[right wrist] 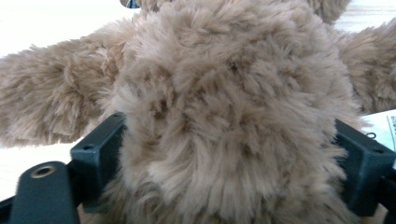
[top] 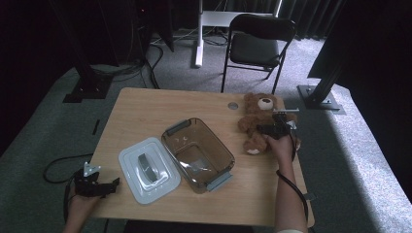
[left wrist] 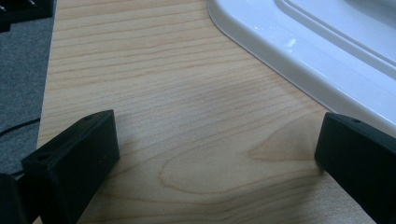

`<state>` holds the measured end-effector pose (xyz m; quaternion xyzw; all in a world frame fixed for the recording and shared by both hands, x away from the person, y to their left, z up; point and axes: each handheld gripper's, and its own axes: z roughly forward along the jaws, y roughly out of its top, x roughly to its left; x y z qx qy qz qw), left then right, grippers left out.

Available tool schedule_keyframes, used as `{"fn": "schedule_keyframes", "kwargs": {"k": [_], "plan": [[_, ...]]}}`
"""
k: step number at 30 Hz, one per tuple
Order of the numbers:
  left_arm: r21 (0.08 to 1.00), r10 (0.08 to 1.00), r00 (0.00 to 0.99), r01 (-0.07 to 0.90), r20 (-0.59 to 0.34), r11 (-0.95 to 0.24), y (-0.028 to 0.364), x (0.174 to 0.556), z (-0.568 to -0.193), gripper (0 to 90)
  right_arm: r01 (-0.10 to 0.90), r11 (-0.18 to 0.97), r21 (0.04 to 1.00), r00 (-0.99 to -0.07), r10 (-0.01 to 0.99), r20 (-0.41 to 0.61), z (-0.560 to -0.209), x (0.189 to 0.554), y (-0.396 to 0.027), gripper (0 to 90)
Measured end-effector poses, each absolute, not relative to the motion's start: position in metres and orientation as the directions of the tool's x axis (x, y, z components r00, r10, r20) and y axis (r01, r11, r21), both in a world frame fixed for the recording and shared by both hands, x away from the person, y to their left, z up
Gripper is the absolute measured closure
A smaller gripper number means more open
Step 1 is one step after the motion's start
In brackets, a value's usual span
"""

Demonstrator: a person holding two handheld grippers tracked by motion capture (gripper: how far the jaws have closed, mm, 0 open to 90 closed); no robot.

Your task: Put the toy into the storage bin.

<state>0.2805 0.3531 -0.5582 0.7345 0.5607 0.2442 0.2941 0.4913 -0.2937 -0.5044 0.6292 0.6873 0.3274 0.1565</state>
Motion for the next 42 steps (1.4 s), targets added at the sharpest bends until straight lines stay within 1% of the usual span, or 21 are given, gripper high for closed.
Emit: {"fn": "schedule_keyframes", "kwargs": {"k": [4,5,6,7,8,9,10,12,13,14,18,24,29,34,39,42], "plan": [[0.706,0.967,0.253,0.680,0.029,-0.199,0.353,0.280,-0.558,0.3,0.763,0.010,0.646,-0.161,0.971,0.175,-0.504,0.490,-0.290,20.2],[0.706,0.967,0.252,0.679,0.028,-0.198,0.353,0.280,-0.558,0.3,0.762,0.008,0.647,-0.156,0.973,0.173,-0.504,0.490,-0.289,23.0],[0.705,0.966,0.255,0.680,0.029,-0.201,0.353,0.280,-0.558,0.3,0.752,0.005,0.659,-0.147,0.976,0.161,-0.504,0.488,-0.289,34.2],[0.705,0.966,0.255,0.680,0.029,-0.201,0.353,0.280,-0.558,0.3,0.752,0.005,0.659,-0.147,0.976,0.161,-0.504,0.488,-0.289,34.2],[0.706,0.966,0.256,0.679,0.028,-0.200,0.353,0.280,-0.558,0.3,0.737,-0.008,0.675,-0.138,0.977,0.162,-0.503,0.484,-0.290,43.5],[0.706,0.966,0.256,0.679,0.028,-0.200,0.353,0.280,-0.558,0.3,0.737,-0.008,0.675,-0.138,0.977,0.162,-0.503,0.484,-0.290,43.5],[0.706,0.966,0.256,0.679,0.028,-0.201,0.353,0.280,-0.558,0.3,0.723,-0.015,0.691,-0.135,0.978,0.162,-0.500,0.480,-0.292,52.7],[0.706,0.966,0.256,0.679,0.028,-0.201,0.353,0.280,-0.558,0.3,0.719,-0.018,0.695,-0.133,0.978,0.162,-0.499,0.479,-0.293,52.7],[0.706,0.966,0.256,0.679,0.028,-0.200,0.353,0.280,-0.558,0.3,0.719,-0.018,0.695,-0.133,0.978,0.162,-0.499,0.479,-0.293,55.6],[0.706,0.966,0.256,0.679,0.028,-0.200,0.353,0.280,-0.558,0.3,0.695,-0.004,0.719,-0.139,0.980,0.141,-0.493,0.473,-0.292,60.6],[0.706,0.967,0.252,0.680,0.027,-0.197,0.352,0.280,-0.558,0.3,0.681,0.005,0.732,-0.154,0.978,0.137,-0.486,0.464,-0.289,62.9],[0.707,0.967,0.253,0.679,0.027,-0.197,0.352,0.280,-0.558,0.3,0.651,0.004,0.759,-0.161,0.978,0.134,-0.469,0.453,-0.287,63.1],[0.707,0.967,0.253,0.679,0.027,-0.197,0.352,0.280,-0.558,0.3,0.606,-0.036,0.795,-0.168,0.970,0.173,-0.453,0.435,-0.287,63.0],[0.707,0.967,0.253,0.679,0.027,-0.197,0.352,0.280,-0.558,0.3,0.566,-0.004,0.824,-0.195,0.971,0.140,-0.429,0.416,-0.282,62.8],[0.706,0.967,0.254,0.680,0.027,-0.198,0.352,0.280,-0.558,0.3,0.514,-0.011,0.858,-0.227,0.962,0.149,-0.402,0.399,-0.279,62.8],[0.706,0.967,0.254,0.679,0.027,-0.198,0.352,0.280,-0.558,0.3,0.480,0.006,0.877,-0.257,0.957,0.135,-0.387,0.386,-0.272,62.7]]}}
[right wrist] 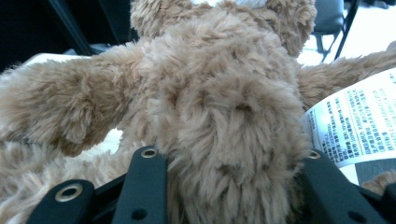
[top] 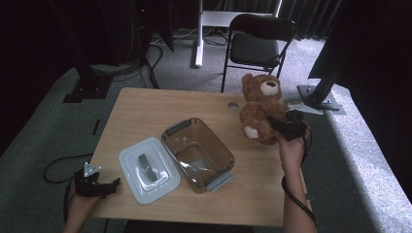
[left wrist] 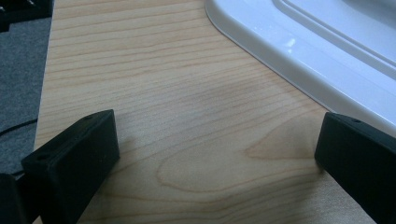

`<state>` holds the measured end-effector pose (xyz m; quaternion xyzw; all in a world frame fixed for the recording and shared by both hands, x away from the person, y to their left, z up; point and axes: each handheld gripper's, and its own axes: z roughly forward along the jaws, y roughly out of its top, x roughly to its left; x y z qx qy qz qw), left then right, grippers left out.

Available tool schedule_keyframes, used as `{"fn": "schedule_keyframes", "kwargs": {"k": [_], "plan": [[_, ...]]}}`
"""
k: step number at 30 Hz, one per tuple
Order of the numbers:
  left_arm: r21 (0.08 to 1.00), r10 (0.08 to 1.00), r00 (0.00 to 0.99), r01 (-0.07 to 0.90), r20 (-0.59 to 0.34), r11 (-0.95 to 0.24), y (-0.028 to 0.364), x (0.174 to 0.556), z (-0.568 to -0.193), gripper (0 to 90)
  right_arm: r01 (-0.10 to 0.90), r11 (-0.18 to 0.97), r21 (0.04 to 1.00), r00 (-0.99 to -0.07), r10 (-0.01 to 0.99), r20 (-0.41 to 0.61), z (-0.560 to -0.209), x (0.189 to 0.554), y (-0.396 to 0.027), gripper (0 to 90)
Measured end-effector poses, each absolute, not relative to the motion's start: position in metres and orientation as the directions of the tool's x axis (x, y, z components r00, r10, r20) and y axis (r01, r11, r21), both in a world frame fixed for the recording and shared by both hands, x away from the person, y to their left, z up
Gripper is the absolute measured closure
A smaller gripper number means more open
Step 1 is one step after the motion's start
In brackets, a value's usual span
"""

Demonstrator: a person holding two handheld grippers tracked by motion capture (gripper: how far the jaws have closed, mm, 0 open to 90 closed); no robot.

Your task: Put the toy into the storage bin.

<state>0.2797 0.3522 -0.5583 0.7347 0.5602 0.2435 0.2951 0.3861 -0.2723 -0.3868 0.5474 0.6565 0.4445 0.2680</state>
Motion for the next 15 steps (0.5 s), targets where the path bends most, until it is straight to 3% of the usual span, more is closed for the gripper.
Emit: {"fn": "schedule_keyframes", "kwargs": {"k": [15], "plan": [[0.705,0.966,0.257,0.680,0.029,-0.202,0.352,0.280,-0.558,0.3,0.321,0.126,0.939,-0.499,0.865,0.055,-0.330,0.328,-0.204,62.6]]}}
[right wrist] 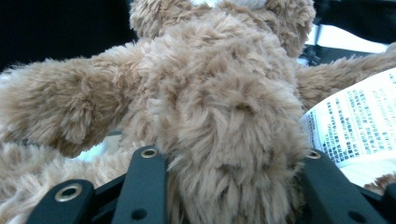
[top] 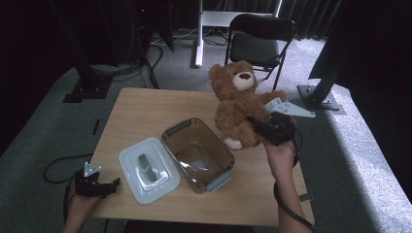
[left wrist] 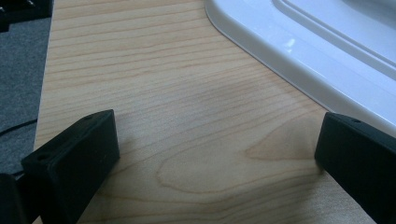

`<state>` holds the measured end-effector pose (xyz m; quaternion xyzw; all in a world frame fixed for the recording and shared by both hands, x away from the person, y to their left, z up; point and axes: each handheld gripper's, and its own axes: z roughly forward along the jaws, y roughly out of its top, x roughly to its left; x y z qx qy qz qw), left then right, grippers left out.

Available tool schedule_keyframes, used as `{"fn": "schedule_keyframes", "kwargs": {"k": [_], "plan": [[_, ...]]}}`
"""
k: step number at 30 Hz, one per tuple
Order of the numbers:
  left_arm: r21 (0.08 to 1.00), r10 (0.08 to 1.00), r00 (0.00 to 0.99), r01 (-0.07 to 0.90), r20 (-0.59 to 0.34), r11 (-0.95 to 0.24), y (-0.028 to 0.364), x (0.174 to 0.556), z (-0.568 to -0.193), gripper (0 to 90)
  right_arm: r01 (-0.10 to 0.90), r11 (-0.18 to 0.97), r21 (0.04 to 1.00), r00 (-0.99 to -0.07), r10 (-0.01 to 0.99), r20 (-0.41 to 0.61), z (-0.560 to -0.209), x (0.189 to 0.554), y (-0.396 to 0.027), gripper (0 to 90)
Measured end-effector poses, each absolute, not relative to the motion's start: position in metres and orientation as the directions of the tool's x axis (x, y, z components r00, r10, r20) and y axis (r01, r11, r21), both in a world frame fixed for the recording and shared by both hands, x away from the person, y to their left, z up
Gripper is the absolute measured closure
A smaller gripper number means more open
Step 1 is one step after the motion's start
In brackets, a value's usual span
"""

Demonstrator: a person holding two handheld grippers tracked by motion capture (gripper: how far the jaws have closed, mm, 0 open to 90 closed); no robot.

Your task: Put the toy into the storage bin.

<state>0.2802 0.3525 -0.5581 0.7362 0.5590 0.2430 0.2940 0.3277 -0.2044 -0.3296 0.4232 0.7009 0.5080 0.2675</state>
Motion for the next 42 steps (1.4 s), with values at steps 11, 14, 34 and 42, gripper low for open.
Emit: {"fn": "schedule_keyframes", "kwargs": {"k": [11,14,34,42], "plan": [[0.705,0.966,0.257,0.680,0.029,-0.202,0.352,0.280,-0.558,0.3,0.285,0.204,0.937,-0.621,0.784,0.018,-0.332,0.306,-0.151,62.5],[0.703,0.965,0.259,0.681,0.031,-0.205,0.353,0.280,-0.558,0.3,0.292,0.220,0.931,-0.645,0.764,0.022,-0.339,0.303,-0.138,62.4],[0.707,0.966,0.257,0.678,0.029,-0.202,0.352,0.281,-0.558,0.3,0.454,0.329,0.828,-0.657,0.751,0.062,-0.431,0.323,-0.107,60.9],[0.708,0.967,0.255,0.678,0.026,-0.198,0.351,0.281,-0.558,0.3,0.440,0.429,0.789,-0.677,0.735,-0.022,-0.442,0.321,-0.097,60.8]]}}
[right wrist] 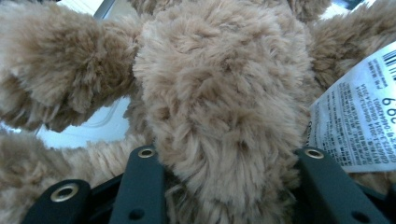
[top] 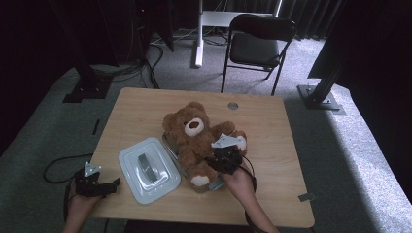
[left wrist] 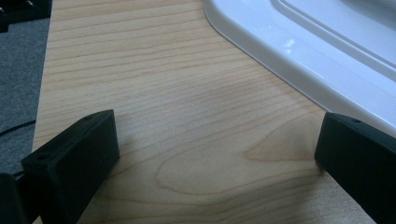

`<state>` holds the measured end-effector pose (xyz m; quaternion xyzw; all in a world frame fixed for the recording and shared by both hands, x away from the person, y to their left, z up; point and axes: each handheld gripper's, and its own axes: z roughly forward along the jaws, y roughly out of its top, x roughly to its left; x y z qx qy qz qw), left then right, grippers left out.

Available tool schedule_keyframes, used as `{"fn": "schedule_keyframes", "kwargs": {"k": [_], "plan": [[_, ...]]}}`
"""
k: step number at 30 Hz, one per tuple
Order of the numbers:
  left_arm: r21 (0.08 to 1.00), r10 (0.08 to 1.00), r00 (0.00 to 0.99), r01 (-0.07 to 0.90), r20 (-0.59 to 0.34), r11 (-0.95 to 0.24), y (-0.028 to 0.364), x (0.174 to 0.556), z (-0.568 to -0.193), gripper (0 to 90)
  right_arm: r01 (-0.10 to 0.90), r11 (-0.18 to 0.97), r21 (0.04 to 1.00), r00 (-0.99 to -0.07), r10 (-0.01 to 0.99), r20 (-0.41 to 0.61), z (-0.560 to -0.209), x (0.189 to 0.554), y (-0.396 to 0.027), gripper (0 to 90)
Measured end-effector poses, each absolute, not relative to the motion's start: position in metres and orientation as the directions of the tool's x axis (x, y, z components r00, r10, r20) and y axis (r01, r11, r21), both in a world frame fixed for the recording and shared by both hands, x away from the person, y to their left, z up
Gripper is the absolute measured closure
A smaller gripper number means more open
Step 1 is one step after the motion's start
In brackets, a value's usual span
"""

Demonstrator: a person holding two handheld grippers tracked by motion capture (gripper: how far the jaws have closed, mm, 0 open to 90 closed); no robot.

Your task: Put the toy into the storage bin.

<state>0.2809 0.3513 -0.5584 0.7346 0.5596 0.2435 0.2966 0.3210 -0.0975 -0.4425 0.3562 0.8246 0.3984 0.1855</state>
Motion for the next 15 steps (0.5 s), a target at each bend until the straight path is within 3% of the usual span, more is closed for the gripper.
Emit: {"fn": "schedule_keyframes", "kwargs": {"k": [15], "plan": [[0.707,0.964,0.265,0.676,0.028,-0.207,0.349,0.283,-0.558,0.3,0.462,0.434,0.774,-0.670,0.743,-0.017,-0.440,0.324,-0.130,60.8]]}}
